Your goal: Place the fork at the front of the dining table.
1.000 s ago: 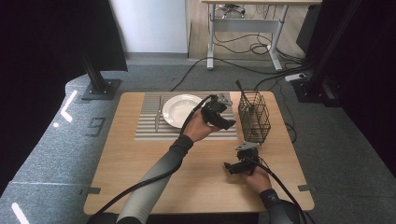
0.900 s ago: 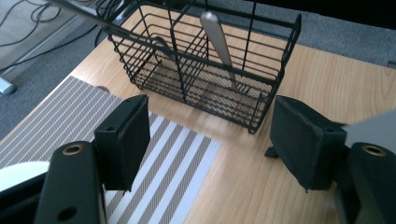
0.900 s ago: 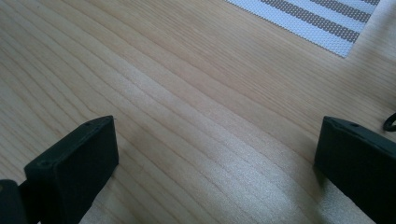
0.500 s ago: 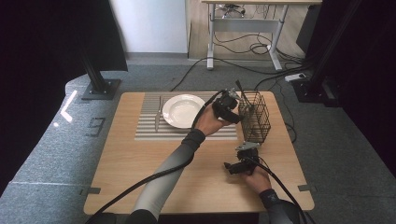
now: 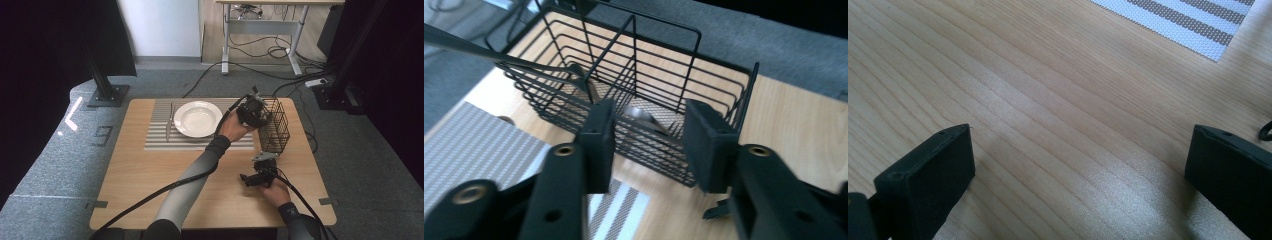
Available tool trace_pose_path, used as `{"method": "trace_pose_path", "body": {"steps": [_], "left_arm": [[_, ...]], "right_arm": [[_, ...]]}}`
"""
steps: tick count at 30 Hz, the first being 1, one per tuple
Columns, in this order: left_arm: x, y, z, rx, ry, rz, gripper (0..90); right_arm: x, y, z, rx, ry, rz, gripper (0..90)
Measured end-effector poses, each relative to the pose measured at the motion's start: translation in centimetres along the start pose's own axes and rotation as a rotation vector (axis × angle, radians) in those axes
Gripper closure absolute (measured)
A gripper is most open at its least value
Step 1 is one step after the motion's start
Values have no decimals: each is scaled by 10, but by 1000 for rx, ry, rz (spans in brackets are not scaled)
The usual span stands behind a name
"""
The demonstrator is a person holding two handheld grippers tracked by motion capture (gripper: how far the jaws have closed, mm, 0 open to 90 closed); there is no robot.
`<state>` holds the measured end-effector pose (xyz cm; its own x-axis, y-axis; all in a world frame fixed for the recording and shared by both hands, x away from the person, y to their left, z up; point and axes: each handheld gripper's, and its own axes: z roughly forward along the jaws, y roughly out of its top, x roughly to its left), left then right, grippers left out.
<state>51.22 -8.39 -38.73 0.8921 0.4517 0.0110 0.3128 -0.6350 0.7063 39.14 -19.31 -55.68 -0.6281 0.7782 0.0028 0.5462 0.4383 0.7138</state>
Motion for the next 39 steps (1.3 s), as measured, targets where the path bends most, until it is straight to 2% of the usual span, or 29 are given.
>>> {"method": "trace_pose_path", "body": {"steps": [4,9,10,12,13,14,27,39], "left_arm": [[1,0,3,7,-8,-18,714],[3,-1,1,-5,-46,-46,751],[3,-1,-1,-11,-57,-49,820],[2,1,-5,-42,-61,-47,833],[0,2,-7,-43,-38,-35,858],[-2,4,-10,-35,-26,-12,864],[-11,17,-39,-80,-32,31,865],[-22,25,-74,-105,-21,89,865]], "right_arm": [[0,0,0,0,0,0,0],[0,0,0,0,0,0,0],[0,0,0,0,0,-1,0],[0,0,0,0,1,0,0],[0,0,0,0,1,1,0],[0,0,0,0,2,-1,0],[1,0,0,2,8,0,0],[1,0,0,2,8,0,0]]}}
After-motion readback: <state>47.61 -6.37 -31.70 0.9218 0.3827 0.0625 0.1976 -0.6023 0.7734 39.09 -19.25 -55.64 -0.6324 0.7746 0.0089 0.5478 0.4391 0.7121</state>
